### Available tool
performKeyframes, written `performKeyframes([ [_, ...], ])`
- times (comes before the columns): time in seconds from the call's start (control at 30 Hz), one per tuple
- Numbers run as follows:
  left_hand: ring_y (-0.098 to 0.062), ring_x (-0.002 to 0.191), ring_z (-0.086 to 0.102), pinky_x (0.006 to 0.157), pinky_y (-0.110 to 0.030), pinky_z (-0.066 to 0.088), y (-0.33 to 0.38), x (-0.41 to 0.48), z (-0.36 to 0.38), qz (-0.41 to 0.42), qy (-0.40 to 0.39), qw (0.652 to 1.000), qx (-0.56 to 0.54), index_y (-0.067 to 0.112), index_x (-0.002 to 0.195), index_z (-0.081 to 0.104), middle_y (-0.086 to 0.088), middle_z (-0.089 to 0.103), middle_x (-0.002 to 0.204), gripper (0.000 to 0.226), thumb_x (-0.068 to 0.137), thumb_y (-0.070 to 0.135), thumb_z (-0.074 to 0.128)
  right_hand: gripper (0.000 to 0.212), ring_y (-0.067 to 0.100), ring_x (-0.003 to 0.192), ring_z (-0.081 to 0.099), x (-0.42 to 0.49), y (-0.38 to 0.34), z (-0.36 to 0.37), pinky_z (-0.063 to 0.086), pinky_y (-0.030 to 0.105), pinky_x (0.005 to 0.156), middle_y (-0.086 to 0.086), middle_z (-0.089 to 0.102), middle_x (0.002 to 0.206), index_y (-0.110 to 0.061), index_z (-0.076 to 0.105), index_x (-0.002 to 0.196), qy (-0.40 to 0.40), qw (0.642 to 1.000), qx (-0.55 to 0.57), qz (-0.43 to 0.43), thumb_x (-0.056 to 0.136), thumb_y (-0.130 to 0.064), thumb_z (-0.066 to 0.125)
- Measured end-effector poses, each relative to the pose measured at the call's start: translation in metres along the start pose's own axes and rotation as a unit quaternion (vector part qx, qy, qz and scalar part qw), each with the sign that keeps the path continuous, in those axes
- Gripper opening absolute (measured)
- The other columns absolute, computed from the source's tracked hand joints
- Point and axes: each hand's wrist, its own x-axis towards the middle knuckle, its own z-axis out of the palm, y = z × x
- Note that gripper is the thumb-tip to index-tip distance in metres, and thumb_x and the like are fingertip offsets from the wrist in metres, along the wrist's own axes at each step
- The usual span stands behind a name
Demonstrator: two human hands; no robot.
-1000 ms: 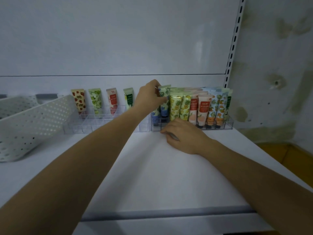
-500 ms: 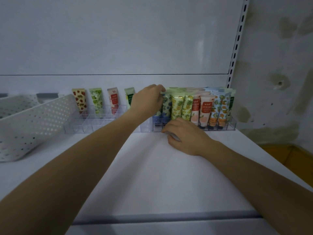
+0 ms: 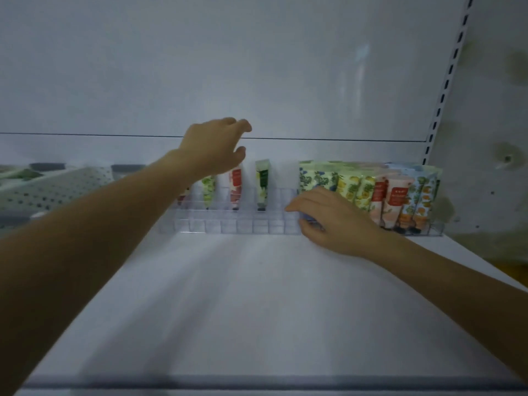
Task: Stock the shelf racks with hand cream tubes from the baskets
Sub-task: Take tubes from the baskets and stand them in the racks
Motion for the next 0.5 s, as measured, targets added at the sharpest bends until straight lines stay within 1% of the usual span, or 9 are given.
performKeyframes([
  [0.07,-0.023,0.112,0.054,0.085,-0.038,0.044,-0.027,-0.006,-0.010,-0.015,0.003,1.000,0.007,0.021,0.134,0.041,-0.001,0.054,0.127,0.040,0.095,0.031,0.043,0.036,0.027,0.086,0.063,0.026,-0.017,0.002,0.051,0.034,0.076,0.008,0.068,0.097,-0.005,0.068,0.103,0.004,1.000,-0.009,-0.022,0.084,-0.020,0.042],
  [0.13,-0.022,0.110,0.054,0.082,-0.035,0.043,-0.054,-0.014,-0.018,-0.027,-0.003,1.000,0.014,0.020,0.130,0.045,-0.001,0.056,0.124,0.038,0.095,0.032,0.044,0.033,0.028,0.082,0.064,0.053,-0.037,0.006,0.051,0.036,0.070,0.010,0.068,0.093,-0.004,0.069,0.099,0.023,0.998,-0.012,-0.053,0.083,-0.018,0.044],
  [0.2,-0.022,0.109,0.054,0.079,-0.033,0.039,-0.082,-0.022,-0.025,-0.039,-0.022,0.999,0.021,0.020,0.127,0.048,-0.001,0.057,0.121,0.035,0.095,0.032,0.044,0.032,0.028,0.083,0.062,0.080,-0.056,0.012,0.049,0.036,0.072,0.010,0.068,0.094,-0.005,0.068,0.102,0.033,0.997,-0.005,-0.067,0.083,-0.017,0.045],
  [0.3,-0.021,0.108,0.054,0.079,-0.033,0.039,-0.123,-0.033,-0.032,-0.063,-0.051,0.996,0.027,0.020,0.122,0.052,0.000,0.060,0.118,0.031,0.094,0.031,0.045,0.033,0.029,0.095,0.059,0.117,-0.086,0.022,0.050,0.039,0.083,0.011,0.066,0.103,-0.005,0.065,0.108,0.033,0.997,0.030,-0.067,0.086,-0.020,0.046],
  [0.33,-0.021,0.108,0.054,0.080,-0.032,0.039,-0.136,-0.037,-0.033,-0.073,-0.063,0.995,0.020,0.020,0.121,0.053,0.000,0.060,0.117,0.030,0.094,0.030,0.044,0.033,0.025,0.099,0.056,0.130,-0.095,0.025,0.047,0.038,0.087,0.010,0.064,0.107,-0.006,0.064,0.112,0.032,0.996,0.055,-0.058,0.089,-0.020,0.045],
  [0.4,-0.021,0.106,0.054,0.081,-0.032,0.038,-0.162,-0.046,-0.033,-0.088,-0.103,0.991,0.002,0.021,0.119,0.054,0.001,0.061,0.117,0.028,0.094,0.027,0.045,0.031,0.013,0.104,0.048,0.154,-0.112,0.030,0.040,0.029,0.092,0.002,0.059,0.114,-0.012,0.058,0.122,0.019,0.993,0.114,-0.026,0.095,-0.021,0.046],
  [0.47,-0.018,0.100,0.053,0.084,-0.031,0.041,-0.187,-0.055,-0.029,-0.082,-0.157,0.984,-0.014,0.021,0.117,0.056,0.001,0.061,0.117,0.026,0.093,0.024,0.048,0.031,0.006,0.104,0.046,0.178,-0.127,0.036,0.038,0.023,0.090,-0.009,0.054,0.111,-0.020,0.054,0.125,0.008,0.989,0.145,-0.001,0.096,-0.025,0.045],
  [0.5,-0.016,0.094,0.054,0.084,-0.030,0.042,-0.198,-0.059,-0.025,-0.073,-0.187,0.979,-0.024,0.021,0.115,0.057,0.000,0.063,0.116,0.024,0.092,0.023,0.050,0.030,0.004,0.101,0.047,0.189,-0.134,0.039,0.038,0.020,0.086,-0.013,0.052,0.108,-0.022,0.054,0.124,0.000,0.989,0.150,0.006,0.096,-0.028,0.044],
])
